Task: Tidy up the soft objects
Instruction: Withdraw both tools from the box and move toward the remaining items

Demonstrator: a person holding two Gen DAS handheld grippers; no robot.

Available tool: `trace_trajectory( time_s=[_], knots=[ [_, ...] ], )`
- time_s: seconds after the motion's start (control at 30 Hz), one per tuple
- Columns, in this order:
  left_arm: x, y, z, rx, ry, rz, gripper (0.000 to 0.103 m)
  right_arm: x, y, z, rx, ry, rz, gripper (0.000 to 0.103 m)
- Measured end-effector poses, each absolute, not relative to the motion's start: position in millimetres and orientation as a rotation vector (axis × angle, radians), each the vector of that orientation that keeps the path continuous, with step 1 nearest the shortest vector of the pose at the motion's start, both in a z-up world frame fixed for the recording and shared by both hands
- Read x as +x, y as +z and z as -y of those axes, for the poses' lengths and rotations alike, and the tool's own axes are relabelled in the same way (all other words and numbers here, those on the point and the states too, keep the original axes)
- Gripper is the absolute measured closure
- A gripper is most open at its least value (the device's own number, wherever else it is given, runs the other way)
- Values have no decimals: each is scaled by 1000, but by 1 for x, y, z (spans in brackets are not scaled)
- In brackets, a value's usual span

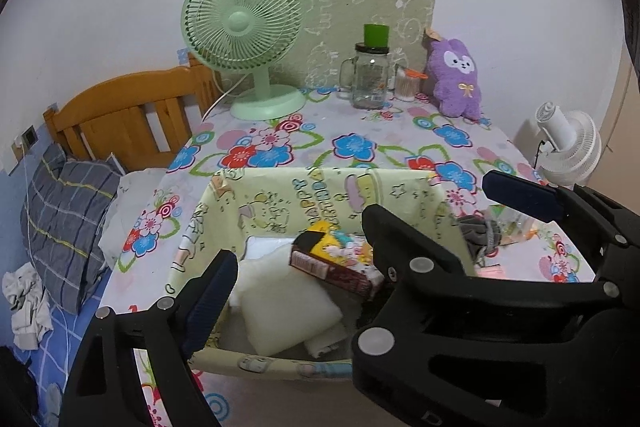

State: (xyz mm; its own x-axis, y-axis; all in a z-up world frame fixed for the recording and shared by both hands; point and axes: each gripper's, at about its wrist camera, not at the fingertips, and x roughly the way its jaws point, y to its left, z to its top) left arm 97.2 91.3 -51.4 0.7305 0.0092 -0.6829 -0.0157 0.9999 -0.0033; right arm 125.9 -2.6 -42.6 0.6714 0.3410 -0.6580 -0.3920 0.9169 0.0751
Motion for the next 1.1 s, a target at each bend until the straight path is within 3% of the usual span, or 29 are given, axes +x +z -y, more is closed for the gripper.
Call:
trace_trajectory(
  time_s=[1.1],
  knots=[
    [65,-22,-5,45,-65,-688,13,87,-12,97,-28,314,-645,11]
  ],
)
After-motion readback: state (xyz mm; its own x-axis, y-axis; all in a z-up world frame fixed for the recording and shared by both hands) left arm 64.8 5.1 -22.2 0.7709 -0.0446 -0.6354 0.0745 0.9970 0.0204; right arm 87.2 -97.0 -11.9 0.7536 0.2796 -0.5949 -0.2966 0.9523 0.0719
